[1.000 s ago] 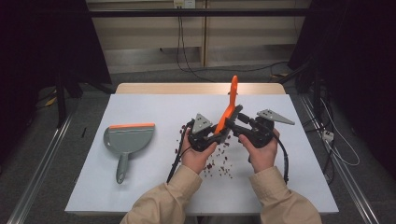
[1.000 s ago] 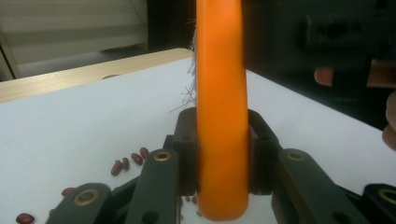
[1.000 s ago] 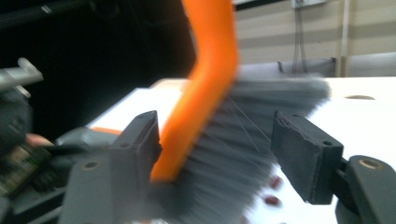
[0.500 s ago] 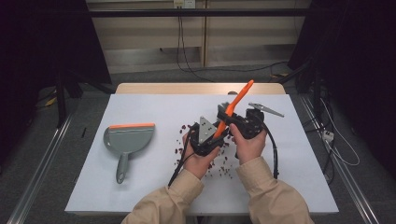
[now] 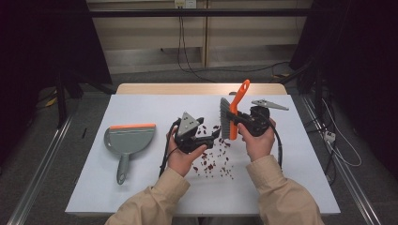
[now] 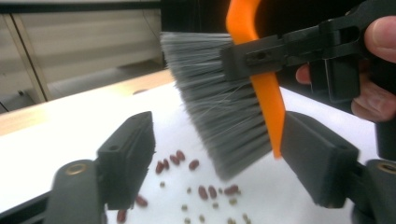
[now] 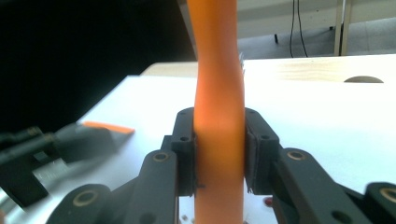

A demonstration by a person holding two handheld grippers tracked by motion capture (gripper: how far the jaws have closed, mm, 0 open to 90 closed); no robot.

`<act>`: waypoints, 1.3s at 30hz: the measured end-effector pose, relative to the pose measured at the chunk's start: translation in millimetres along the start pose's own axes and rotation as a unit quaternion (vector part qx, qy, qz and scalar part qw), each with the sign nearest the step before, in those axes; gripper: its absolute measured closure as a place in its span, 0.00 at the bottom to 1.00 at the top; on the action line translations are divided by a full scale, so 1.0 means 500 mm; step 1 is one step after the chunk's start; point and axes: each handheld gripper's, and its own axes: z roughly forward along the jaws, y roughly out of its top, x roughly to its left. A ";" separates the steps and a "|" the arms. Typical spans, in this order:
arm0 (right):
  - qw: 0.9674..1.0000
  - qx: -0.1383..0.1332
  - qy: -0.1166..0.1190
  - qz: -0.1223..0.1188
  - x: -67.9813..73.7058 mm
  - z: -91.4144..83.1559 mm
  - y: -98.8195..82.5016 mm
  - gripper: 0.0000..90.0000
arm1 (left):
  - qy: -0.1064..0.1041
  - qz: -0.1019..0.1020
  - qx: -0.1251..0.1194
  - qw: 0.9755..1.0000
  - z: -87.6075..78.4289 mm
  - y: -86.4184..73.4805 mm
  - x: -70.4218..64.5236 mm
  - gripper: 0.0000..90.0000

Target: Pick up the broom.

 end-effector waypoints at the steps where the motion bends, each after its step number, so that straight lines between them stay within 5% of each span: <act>1: 1.000 0.006 -0.003 -0.011 -0.005 -0.002 0.002 0.78 | 0.001 0.005 0.002 1.000 -0.007 0.001 0.005 0.27; 9: 0.997 0.062 -0.023 -0.047 -0.032 -0.013 0.015 0.78 | -0.001 0.005 0.008 1.000 -0.065 0.006 0.042 0.14; 14: 0.995 0.085 -0.027 -0.049 -0.047 -0.023 0.019 0.78 | -0.004 0.001 0.004 1.000 -0.100 0.009 0.063 0.11; 23: 0.987 0.144 -0.055 -0.053 -0.082 -0.034 0.029 0.78 | 0.013 -0.004 -0.001 1.000 -0.159 0.004 0.106 0.09; 27: 0.983 0.163 -0.065 -0.046 -0.099 -0.011 0.023 0.78 | 0.021 -0.005 -0.002 1.000 -0.181 -0.001 0.126 0.09; 39: 0.978 0.174 -0.083 -0.082 -0.110 0.078 -0.003 0.78 | 0.031 -0.014 0.003 0.999 -0.222 -0.025 0.164 0.07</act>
